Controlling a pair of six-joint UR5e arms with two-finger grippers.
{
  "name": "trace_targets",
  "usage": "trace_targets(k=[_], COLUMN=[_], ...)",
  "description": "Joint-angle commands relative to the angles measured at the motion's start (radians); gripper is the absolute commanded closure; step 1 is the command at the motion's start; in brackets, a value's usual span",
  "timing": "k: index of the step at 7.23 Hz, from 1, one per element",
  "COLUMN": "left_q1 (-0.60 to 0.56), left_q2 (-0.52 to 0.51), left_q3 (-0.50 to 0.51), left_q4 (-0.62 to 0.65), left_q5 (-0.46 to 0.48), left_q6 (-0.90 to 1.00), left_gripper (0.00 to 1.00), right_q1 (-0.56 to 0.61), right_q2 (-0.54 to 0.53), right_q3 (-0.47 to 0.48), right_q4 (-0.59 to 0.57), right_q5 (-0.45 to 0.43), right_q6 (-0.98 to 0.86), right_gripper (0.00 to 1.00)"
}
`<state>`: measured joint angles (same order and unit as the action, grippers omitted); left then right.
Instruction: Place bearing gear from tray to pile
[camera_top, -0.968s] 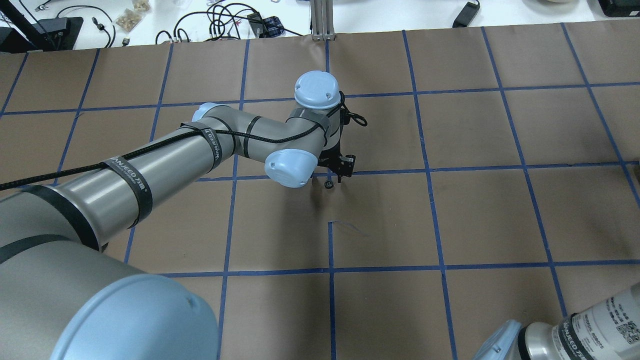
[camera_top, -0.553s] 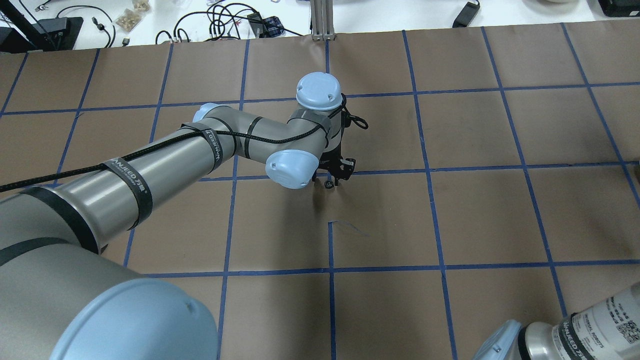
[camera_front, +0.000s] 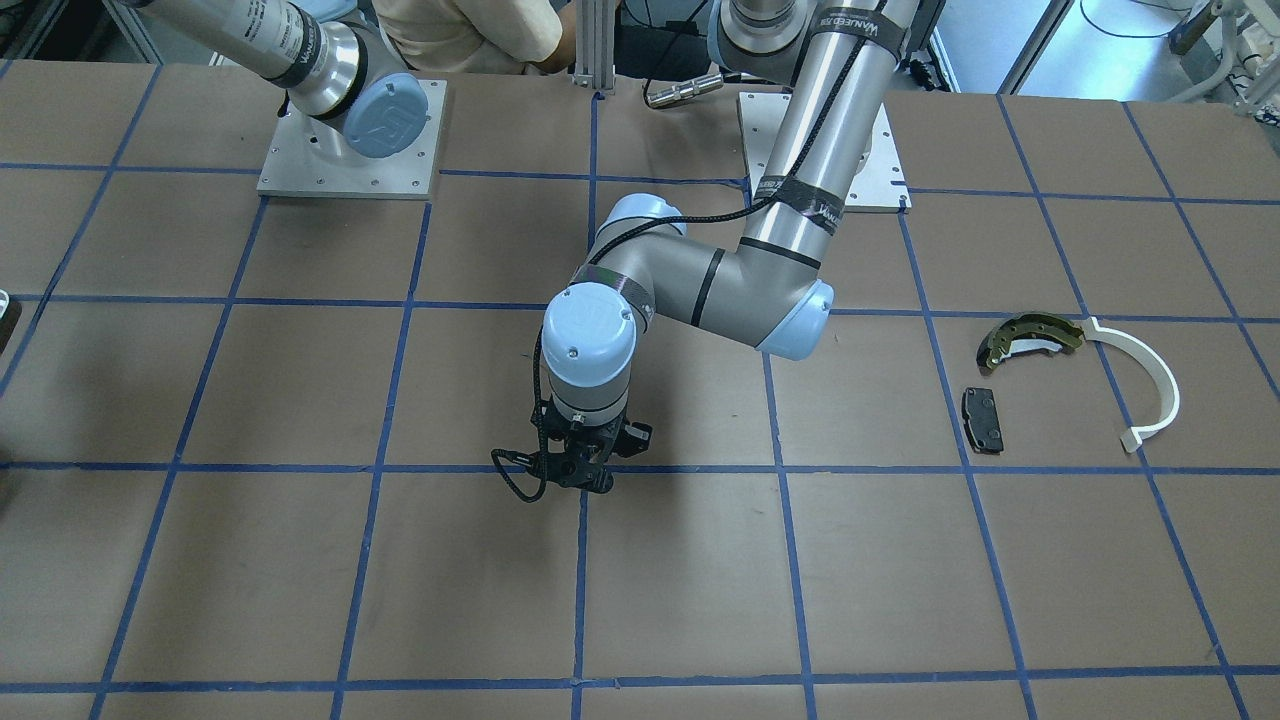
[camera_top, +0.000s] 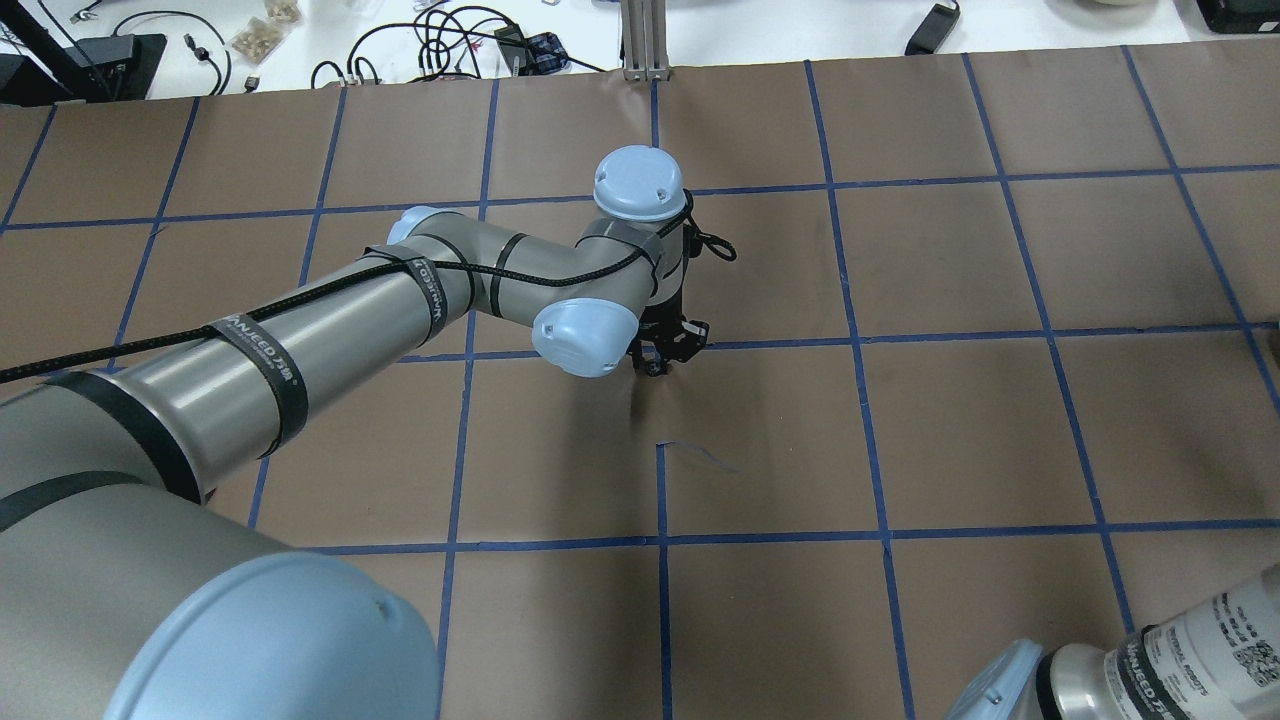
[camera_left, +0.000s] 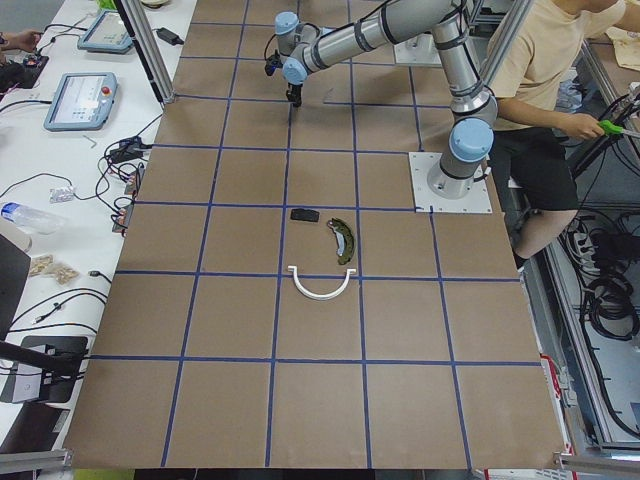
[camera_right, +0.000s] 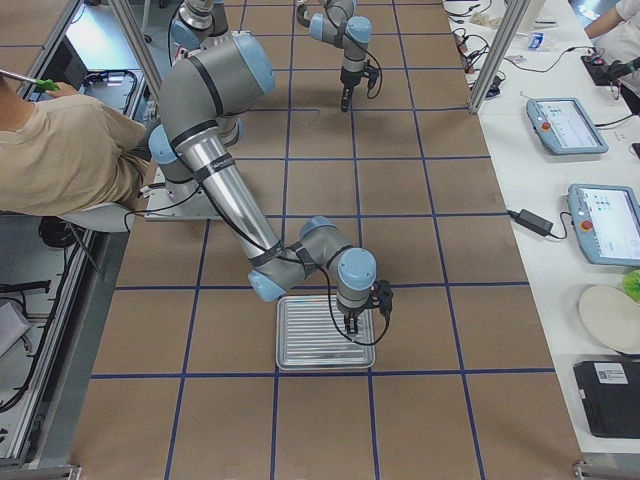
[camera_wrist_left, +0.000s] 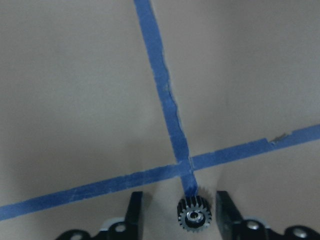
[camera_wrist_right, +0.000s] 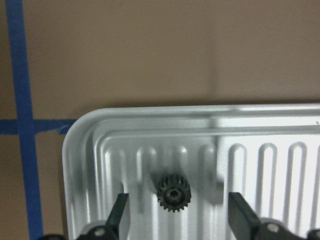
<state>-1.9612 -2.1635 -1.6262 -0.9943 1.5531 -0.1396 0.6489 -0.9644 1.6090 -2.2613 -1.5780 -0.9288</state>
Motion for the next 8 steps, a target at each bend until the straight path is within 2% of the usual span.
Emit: trace_targets(k=[1, 2, 3, 4, 6, 8], left_q1=[0.001, 0.004, 0.014, 0.065, 0.265, 0.408], left_q2=[0.007, 0.031, 0.057, 0.083, 0.111, 0.149], left_q3=[0.0, 0.003, 0.021, 0.079, 0.205, 0.206], left_q4=[0.0, -0.004, -0.064, -0.186, -0.405, -0.445], left_q5=[0.002, 0.004, 0.008, 0.021, 0.062, 0.128], left_q6=[-0.002, 0.005, 0.009, 0.014, 0.118, 0.181], left_gripper=[1.0, 1.0, 1.0, 1.0, 1.0, 1.0], right_q1=[0.0, 0.0, 0.0, 0.0, 0.011, 0.084], right_q2=[0.0, 0.001, 0.0, -0.003, -0.017, -0.123], right_q3=[0.0, 0.0, 0.0, -0.001, -0.011, -0.008], right_q4=[0.003, 0.005, 0.005, 0.003, 0.014, 0.084], right_q5=[0.001, 0.001, 0.001, 0.0, 0.001, 0.004], right_q6=[0.002, 0.002, 0.002, 0.002, 0.024, 0.092], right_gripper=[0.69, 0.91, 1.0, 1.0, 1.0, 1.0])
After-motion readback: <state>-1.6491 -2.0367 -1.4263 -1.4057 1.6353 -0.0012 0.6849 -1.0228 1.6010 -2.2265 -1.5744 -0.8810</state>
